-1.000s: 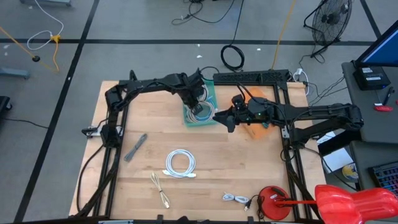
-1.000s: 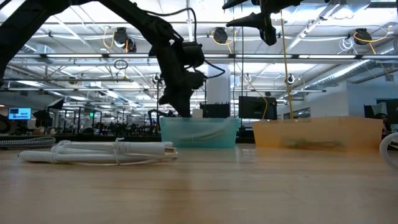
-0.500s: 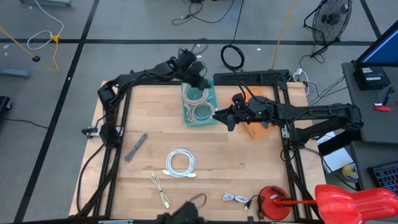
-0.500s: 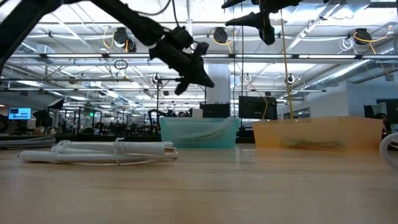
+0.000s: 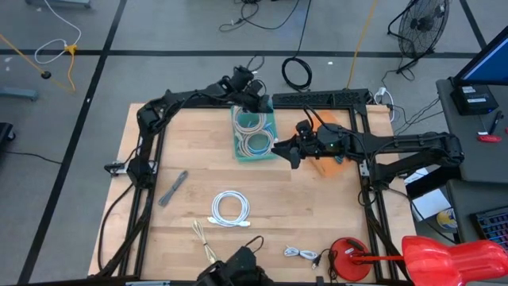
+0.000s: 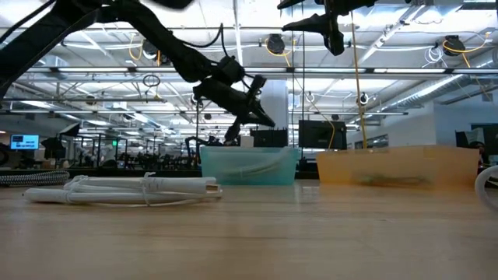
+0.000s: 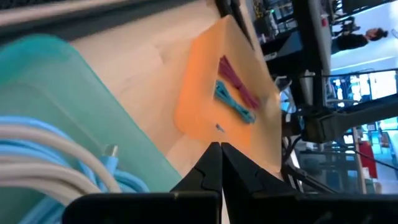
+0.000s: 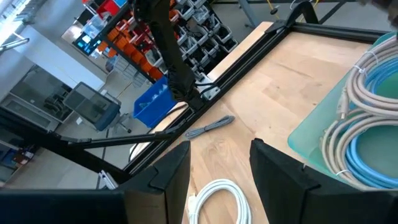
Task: Pick & Place USB Port
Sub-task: Put the right brown charger cable into the green bin
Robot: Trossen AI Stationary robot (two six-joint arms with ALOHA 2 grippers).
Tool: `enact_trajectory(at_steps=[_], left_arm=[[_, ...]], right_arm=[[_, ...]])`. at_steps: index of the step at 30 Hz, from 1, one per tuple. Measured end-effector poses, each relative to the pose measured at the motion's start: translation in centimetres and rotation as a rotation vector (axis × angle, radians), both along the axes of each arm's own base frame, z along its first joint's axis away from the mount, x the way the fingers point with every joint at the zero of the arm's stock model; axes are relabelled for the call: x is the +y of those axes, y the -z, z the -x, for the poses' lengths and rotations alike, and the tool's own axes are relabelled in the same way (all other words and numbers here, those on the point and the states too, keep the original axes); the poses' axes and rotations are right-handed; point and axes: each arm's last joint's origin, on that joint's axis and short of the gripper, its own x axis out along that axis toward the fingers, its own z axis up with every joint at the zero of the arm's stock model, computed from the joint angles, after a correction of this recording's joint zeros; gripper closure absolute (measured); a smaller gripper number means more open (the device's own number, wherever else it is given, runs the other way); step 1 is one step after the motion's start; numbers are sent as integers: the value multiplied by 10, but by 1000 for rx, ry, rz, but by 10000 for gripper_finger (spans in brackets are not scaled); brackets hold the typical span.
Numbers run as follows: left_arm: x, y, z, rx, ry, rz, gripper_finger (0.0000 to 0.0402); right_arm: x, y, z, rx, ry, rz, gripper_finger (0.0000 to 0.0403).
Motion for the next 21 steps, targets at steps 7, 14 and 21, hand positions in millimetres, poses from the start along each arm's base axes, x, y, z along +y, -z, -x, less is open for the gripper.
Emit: enact_trajectory(at_steps=[7,14,21], left_arm=[[3,24,-3,61,-28,44,401],[8,44,-5,91,-48,71,401],[10,46,-4,93,-51,71,401]], right_arm=[[0,0,0,2,-5,6,248],[3,0,0,5,-42,-4,248],[6,1,0,9,-59,-1,248]])
